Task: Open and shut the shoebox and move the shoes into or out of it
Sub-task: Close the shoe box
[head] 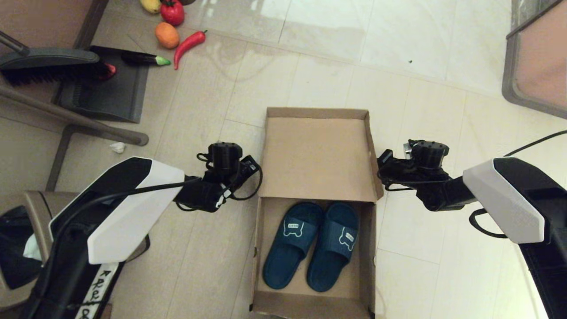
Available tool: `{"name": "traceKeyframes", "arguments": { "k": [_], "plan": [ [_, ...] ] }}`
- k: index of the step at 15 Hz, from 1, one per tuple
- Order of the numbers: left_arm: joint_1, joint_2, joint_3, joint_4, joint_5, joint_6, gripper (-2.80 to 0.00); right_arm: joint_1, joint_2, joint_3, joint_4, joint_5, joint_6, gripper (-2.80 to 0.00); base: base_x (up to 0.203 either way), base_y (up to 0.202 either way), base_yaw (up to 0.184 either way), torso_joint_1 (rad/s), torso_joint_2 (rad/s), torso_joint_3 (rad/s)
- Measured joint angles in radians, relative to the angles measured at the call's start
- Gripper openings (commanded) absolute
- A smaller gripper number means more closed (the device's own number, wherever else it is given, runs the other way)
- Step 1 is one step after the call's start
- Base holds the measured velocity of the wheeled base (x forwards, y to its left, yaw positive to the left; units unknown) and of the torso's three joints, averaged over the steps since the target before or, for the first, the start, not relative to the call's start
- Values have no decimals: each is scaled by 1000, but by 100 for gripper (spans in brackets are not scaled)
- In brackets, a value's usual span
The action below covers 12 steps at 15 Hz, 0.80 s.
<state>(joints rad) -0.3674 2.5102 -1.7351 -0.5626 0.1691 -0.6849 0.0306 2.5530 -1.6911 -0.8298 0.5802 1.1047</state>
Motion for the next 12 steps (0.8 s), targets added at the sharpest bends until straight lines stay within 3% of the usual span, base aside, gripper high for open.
{"name": "traceKeyframes", "arguments": {
  "k": [6, 12],
  "plan": [
    [-1, 18, -4, -1, 0, 0, -280, -1, 5, -33, -1, 19, 56, -280, 0, 0, 0, 0, 0, 0],
    [-1, 19, -22, -2, -1, 0, -280, -27, -54, 22, -9, 209, 80, -280, 0, 0, 0, 0, 0, 0]
  ]
}}
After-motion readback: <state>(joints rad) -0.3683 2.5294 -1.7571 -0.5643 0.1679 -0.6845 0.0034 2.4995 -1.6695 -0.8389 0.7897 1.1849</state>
